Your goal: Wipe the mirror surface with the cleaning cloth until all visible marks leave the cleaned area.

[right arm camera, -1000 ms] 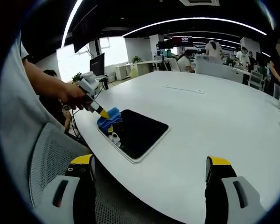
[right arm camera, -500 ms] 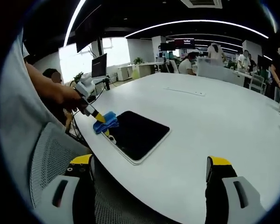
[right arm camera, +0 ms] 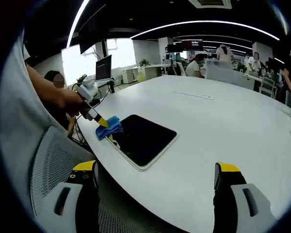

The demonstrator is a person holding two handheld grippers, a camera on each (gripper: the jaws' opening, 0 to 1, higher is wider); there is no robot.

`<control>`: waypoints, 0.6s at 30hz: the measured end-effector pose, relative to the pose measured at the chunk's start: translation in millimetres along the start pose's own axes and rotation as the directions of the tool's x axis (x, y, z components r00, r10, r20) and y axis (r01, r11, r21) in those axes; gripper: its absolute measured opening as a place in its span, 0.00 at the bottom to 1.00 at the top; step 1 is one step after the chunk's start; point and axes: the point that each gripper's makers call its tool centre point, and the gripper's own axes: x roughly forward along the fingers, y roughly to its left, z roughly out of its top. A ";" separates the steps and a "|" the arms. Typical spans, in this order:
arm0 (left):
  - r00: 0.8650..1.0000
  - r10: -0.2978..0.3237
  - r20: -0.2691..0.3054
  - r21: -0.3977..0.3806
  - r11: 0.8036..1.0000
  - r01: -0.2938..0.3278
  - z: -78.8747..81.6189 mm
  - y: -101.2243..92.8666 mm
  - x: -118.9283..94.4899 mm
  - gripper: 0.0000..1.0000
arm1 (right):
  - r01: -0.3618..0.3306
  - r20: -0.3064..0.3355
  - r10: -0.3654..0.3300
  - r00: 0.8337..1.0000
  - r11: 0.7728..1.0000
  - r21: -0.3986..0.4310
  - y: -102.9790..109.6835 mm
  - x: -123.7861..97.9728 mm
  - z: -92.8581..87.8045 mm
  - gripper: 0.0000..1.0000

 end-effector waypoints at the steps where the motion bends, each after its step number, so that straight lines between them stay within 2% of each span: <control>1: 1.000 0.003 0.001 -0.005 1.000 -0.003 0.1 0.1 0.0 0.03 | 0.000 0.001 0.000 1.000 1.000 0.000 0.1 0.0 0.2 0.98; 14: 1.000 0.013 0.006 -0.025 1.000 -0.013 2.9 -4.6 1.1 0.03 | -0.005 0.003 0.005 1.000 1.000 0.005 1.0 0.3 0.2 0.98; 18: 1.000 -0.002 0.004 -0.012 1.000 0.002 6.6 -17.8 5.2 0.03 | -0.005 0.002 0.005 1.000 1.000 0.005 0.9 0.3 -0.1 0.98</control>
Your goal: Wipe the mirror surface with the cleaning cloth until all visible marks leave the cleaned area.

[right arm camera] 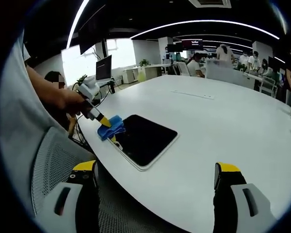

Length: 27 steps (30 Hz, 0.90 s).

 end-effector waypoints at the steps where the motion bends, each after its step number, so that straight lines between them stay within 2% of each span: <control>1: 1.000 -0.004 -0.003 0.000 1.000 0.004 -0.2 -2.1 1.5 0.03 | 0.000 0.000 0.000 1.000 1.000 0.000 -0.1 0.0 0.0 0.98; 8: 1.000 -0.010 -0.014 0.019 1.000 0.010 0.1 -12.5 10.4 0.03 | -0.001 0.001 0.001 1.000 1.000 0.002 -0.3 0.2 0.0 0.98; 17: 1.000 -0.023 -0.007 -0.015 1.000 0.023 -0.2 -19.4 13.9 0.03 | 0.009 0.006 -0.009 1.000 1.000 -0.008 -1.9 0.1 0.8 0.98; 27: 0.998 -0.066 -0.024 -0.024 0.998 0.065 -7.1 -47.1 23.8 0.03 | 0.007 0.006 -0.007 1.000 1.000 -0.008 -0.9 -0.2 1.1 0.98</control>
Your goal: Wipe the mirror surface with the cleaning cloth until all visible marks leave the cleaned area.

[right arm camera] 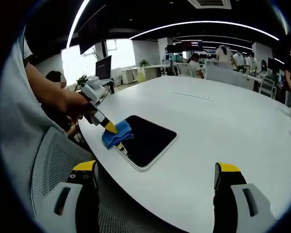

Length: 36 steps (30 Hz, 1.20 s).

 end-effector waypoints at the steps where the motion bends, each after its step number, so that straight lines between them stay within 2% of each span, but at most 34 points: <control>1: 1.000 -0.002 -0.001 0.004 1.000 0.002 0.0 -1.5 1.3 0.03 | 0.000 0.000 0.000 1.000 1.000 -0.004 0.2 0.0 -0.1 0.98; 15: 1.000 -0.022 -0.011 0.007 1.000 0.022 -1.5 -23.9 12.6 0.03 | 0.006 0.015 -0.006 1.000 1.000 -0.014 -0.3 -1.3 3.4 0.98; 26: 1.000 -0.013 -0.015 0.048 0.999 0.014 -1.1 -39.2 22.1 0.03 | -0.010 0.020 0.010 1.000 1.000 -0.015 2.7 -1.4 4.2 0.98; 36: 1.000 -0.015 -0.021 0.079 0.997 0.017 -2.5 -61.6 34.0 0.03 | -0.028 0.021 0.028 0.999 0.999 -0.017 7.1 -1.3 5.0 0.98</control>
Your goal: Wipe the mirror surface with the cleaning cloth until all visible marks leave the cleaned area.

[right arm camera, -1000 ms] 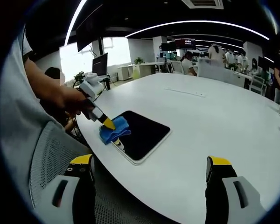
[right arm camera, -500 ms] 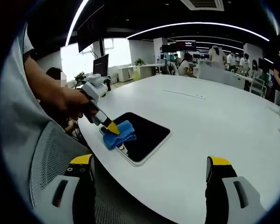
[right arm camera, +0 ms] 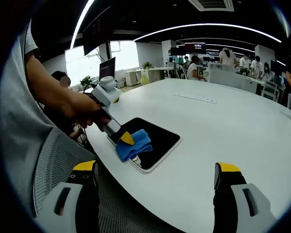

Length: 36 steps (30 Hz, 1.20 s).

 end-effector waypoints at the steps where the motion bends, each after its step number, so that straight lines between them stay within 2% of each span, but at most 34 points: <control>1: 1.000 0.000 -0.001 0.002 1.000 0.000 0.2 -1.3 0.6 0.03 | 0.002 -0.001 -0.002 1.000 1.000 -0.001 -0.2 0.1 -0.2 0.98; 12: 1.000 -0.010 -0.006 0.001 1.000 0.010 -0.4 -24.3 12.8 0.03 | 0.002 0.011 -0.003 1.000 1.000 0.017 -2.0 -0.7 1.8 0.98; 18: 0.999 -0.040 -0.006 -0.009 0.999 0.039 0.6 -43.1 23.6 0.04 | 0.017 0.024 -0.018 1.000 1.000 0.020 -5.2 -2.0 4.6 0.98; 26: 0.999 -0.039 0.018 -0.022 0.999 0.040 0.2 -49.4 26.8 0.04 | 0.026 0.028 -0.026 0.999 1.000 0.011 -6.4 -1.4 5.5 0.98; 36: 0.999 -0.036 0.013 -0.014 0.999 0.036 1.1 -54.4 29.9 0.04 | 0.021 0.019 -0.021 1.000 1.000 0.005 -5.3 -0.7 4.0 0.98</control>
